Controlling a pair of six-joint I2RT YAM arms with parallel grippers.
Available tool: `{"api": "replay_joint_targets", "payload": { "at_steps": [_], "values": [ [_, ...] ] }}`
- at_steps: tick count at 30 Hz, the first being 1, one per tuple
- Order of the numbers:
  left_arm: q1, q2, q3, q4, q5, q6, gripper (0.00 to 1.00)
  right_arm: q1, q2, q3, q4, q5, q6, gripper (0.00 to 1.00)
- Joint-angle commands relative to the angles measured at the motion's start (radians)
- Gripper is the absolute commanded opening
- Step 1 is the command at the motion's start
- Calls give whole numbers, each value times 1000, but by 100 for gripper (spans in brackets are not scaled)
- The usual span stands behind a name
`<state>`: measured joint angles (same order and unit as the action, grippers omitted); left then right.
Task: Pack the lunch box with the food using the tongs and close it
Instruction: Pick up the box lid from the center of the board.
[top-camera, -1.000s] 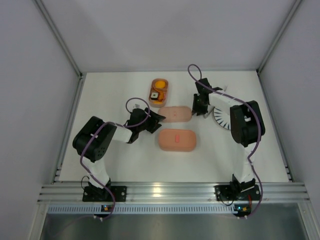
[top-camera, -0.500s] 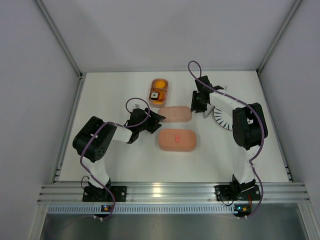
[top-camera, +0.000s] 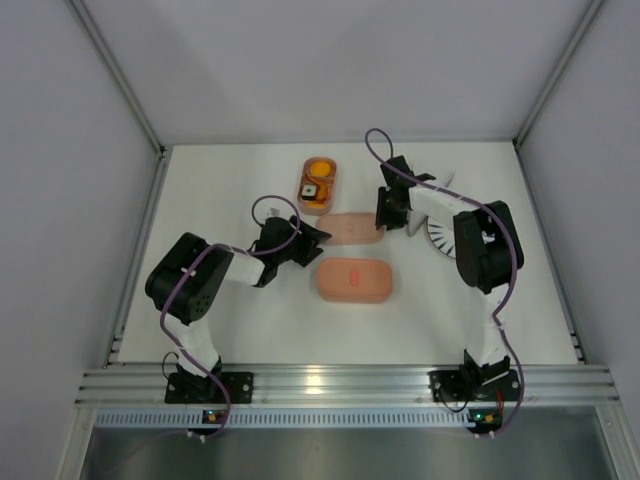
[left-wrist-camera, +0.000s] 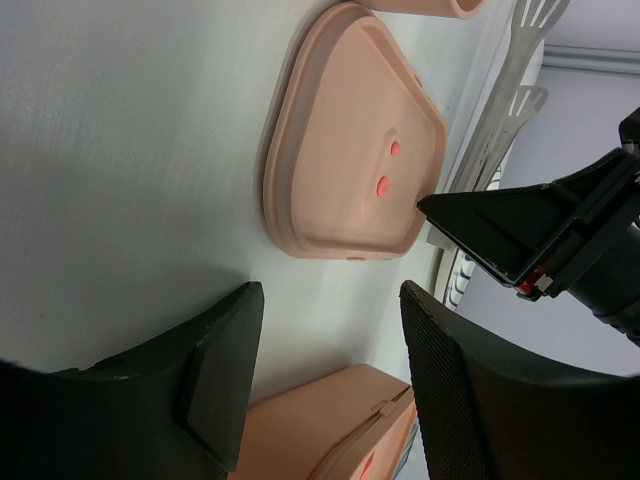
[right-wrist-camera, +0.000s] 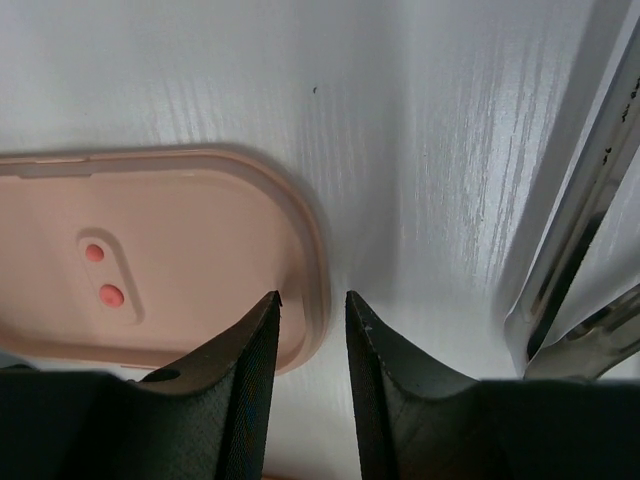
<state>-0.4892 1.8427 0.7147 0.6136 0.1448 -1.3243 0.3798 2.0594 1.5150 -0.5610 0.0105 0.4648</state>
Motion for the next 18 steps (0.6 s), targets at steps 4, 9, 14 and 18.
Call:
{"api": "replay_joint_targets", "payload": {
  "at_steps": [4, 9, 14, 18],
  "values": [
    [-3, 3, 2, -51, -19, 36, 63, 11, 19, 33, 22, 37, -8, 32],
    [-3, 3, -1, -49, -19, 37, 63, 8, 47, 5, 68, -4, 8, 19],
    [-3, -2, -4, -61, -33, 45, 63, 1, 71, -27, 114, -121, 29, 0],
    [-3, -7, -6, -81, -51, 59, 63, 1, 36, -50, 127, -150, 67, 0]
  ]
}}
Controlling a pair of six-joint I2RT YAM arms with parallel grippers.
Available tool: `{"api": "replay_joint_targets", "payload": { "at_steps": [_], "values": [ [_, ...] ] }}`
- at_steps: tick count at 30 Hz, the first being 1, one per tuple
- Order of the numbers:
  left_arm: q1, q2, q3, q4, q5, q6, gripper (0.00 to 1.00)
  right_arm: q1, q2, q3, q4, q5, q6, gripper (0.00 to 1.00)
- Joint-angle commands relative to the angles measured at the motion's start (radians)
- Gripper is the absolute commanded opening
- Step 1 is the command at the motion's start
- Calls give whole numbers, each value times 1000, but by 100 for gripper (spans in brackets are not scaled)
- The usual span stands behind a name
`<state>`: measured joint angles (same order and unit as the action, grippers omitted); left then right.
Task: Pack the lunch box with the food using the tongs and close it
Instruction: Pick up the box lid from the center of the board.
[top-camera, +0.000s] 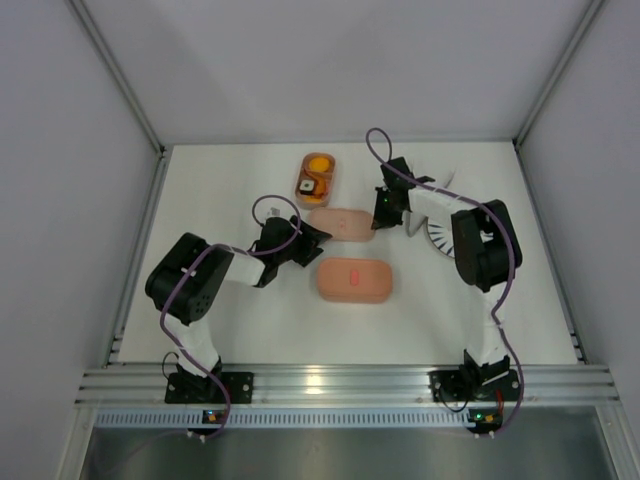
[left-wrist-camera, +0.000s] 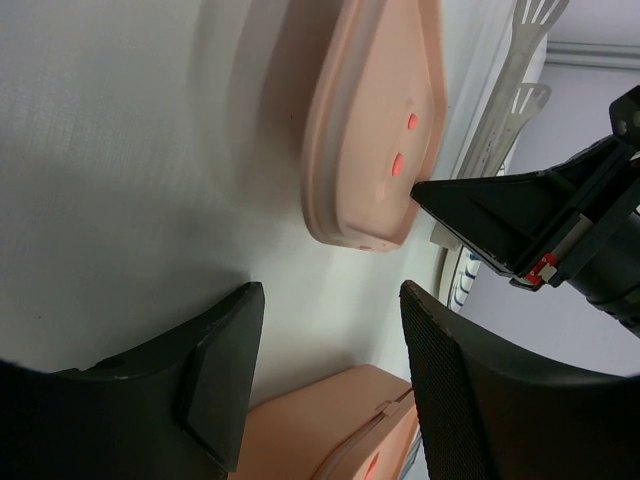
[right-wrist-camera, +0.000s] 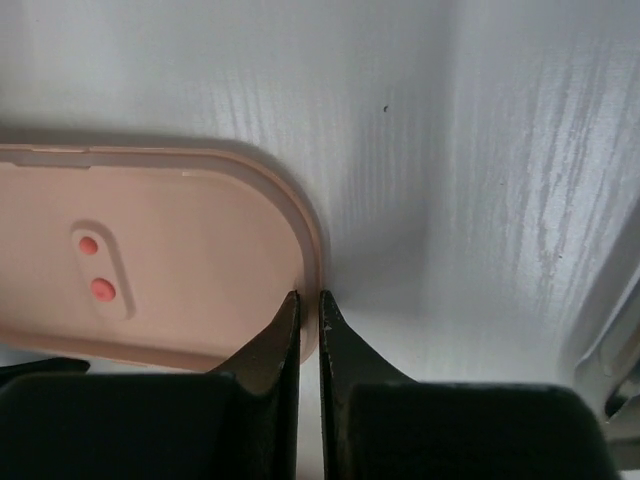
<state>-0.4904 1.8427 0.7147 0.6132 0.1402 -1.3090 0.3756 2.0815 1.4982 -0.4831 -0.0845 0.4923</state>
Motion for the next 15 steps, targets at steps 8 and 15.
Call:
{"api": "replay_joint_targets", "payload": {
  "at_steps": [8, 15],
  "values": [
    [-2, -49, -21, -176, -149, 74, 63, 25, -80, -26, 12, -55, 106, 0],
    [-2, -63, 0, -158, -260, 114, 64, 39, -95, 0, -41, -24, 86, 0]
  ]
}}
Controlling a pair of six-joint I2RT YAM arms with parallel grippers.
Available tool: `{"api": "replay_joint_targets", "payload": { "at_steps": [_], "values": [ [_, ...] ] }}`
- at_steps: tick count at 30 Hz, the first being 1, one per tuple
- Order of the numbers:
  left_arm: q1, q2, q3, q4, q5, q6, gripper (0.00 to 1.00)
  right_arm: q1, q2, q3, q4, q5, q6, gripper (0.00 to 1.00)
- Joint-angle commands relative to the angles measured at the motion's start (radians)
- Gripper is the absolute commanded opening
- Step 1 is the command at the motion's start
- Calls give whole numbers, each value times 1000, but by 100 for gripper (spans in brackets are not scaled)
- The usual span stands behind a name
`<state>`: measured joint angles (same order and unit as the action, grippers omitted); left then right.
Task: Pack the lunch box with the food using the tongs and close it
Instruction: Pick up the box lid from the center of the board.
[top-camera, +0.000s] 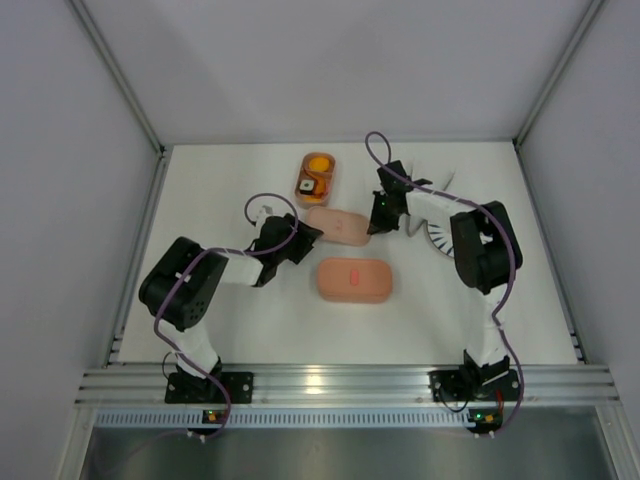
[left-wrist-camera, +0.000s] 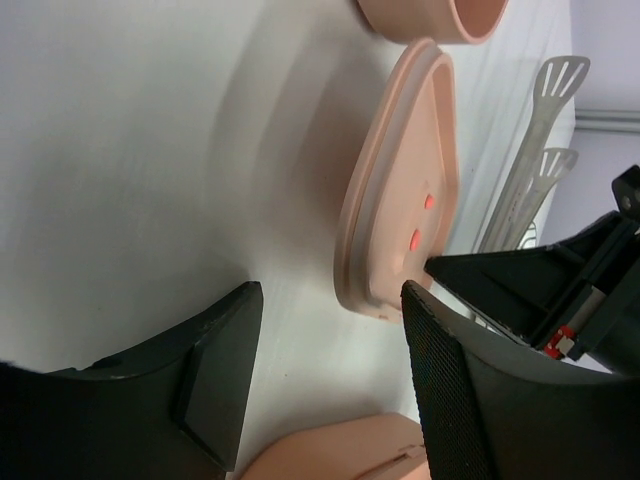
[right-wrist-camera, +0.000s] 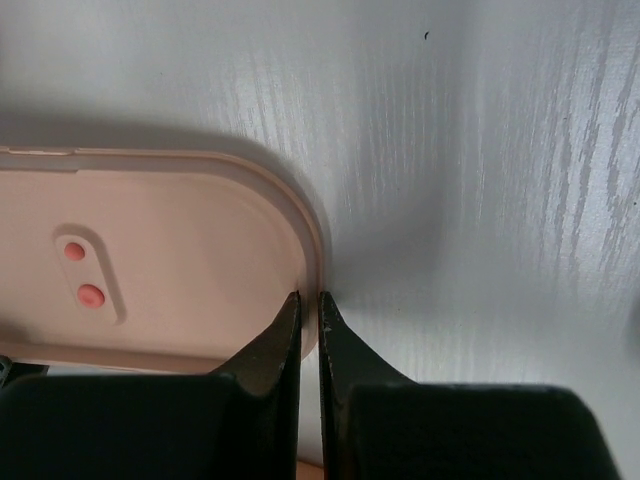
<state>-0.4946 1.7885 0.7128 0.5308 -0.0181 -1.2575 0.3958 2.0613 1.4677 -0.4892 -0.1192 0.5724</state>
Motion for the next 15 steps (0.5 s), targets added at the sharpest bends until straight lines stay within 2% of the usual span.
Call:
{"api": "replay_joint_targets", "payload": {
  "at_steps": [1, 15],
  "values": [
    [1, -5, 10, -77, -105, 72, 64, 18, -75, 29, -38, 12, 3, 0],
    [8, 74, 83, 26, -92, 125, 58, 18, -84, -9, -45, 13, -42, 0]
  ]
}}
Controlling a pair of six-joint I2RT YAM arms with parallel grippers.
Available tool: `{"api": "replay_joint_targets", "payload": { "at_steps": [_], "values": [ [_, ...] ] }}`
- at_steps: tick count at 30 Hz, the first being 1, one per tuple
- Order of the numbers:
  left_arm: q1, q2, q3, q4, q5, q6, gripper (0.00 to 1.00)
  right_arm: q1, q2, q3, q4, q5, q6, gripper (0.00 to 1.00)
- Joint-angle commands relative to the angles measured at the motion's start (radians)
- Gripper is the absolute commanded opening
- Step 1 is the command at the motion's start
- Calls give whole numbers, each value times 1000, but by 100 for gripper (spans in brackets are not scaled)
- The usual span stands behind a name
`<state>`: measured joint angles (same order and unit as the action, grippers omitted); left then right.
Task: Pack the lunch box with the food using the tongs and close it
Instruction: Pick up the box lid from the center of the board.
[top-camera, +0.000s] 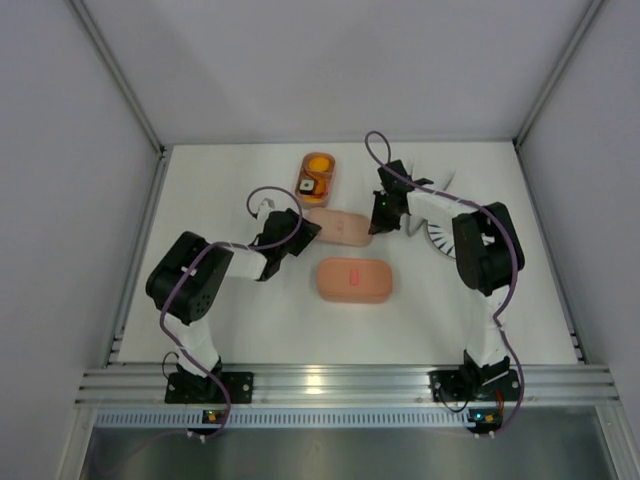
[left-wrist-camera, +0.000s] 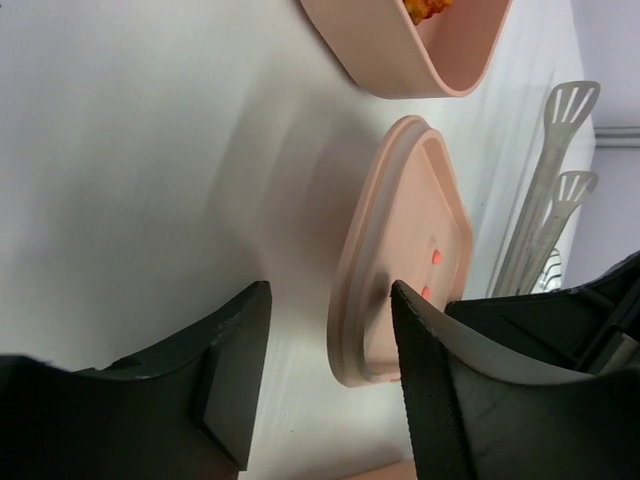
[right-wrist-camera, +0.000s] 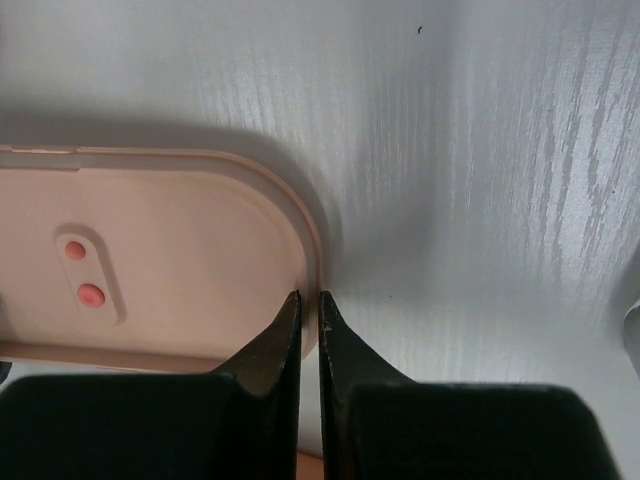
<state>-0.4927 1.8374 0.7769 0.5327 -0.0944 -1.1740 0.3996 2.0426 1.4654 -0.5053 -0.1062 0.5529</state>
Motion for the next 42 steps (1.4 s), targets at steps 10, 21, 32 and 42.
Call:
{"api": "replay_joint_targets", "payload": {
  "at_steps": [10, 21, 32, 42],
  "values": [
    [8, 13, 18, 95, 39, 79, 20, 15, -79, -28, -45, 25, -82, 0],
    [14, -85, -50, 124, 134, 100, 0, 15, -101, -4, -79, 48, -125, 7],
    [19, -447, -136, -129, -22, 158, 0, 13, -162, 166, -125, 129, -142, 38],
    [31, -708, -84, -473, -284, 218, 0, -7, 293, 869, -248, 71, -125, 37]
  ]
}}
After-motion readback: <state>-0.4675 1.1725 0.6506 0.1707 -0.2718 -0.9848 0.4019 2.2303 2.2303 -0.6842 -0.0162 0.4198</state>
